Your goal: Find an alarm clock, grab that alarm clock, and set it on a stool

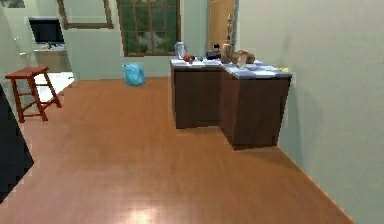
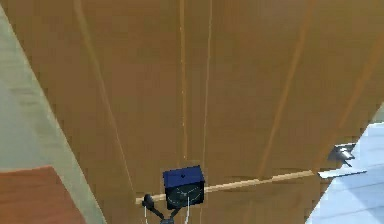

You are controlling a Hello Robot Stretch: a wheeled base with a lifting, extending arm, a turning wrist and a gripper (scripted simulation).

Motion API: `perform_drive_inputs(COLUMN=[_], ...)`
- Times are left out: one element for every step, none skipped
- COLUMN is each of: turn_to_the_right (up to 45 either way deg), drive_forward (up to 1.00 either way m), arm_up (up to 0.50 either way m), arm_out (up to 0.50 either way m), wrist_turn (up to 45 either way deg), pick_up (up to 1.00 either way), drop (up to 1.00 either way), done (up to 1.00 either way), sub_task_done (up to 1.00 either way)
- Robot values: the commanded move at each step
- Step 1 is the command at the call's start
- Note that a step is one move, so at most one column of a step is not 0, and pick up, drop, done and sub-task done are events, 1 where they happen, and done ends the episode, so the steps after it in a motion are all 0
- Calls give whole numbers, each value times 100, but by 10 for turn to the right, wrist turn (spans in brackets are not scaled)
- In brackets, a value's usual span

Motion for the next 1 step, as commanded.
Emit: perform_drive_inputs(turn_to_the_right=[-90], drive_forward=[0], arm_up=[0], arm_out=[0], wrist_turn=[0], pick_up=[0], drop=[0], done=[0], sub_task_done=[0])
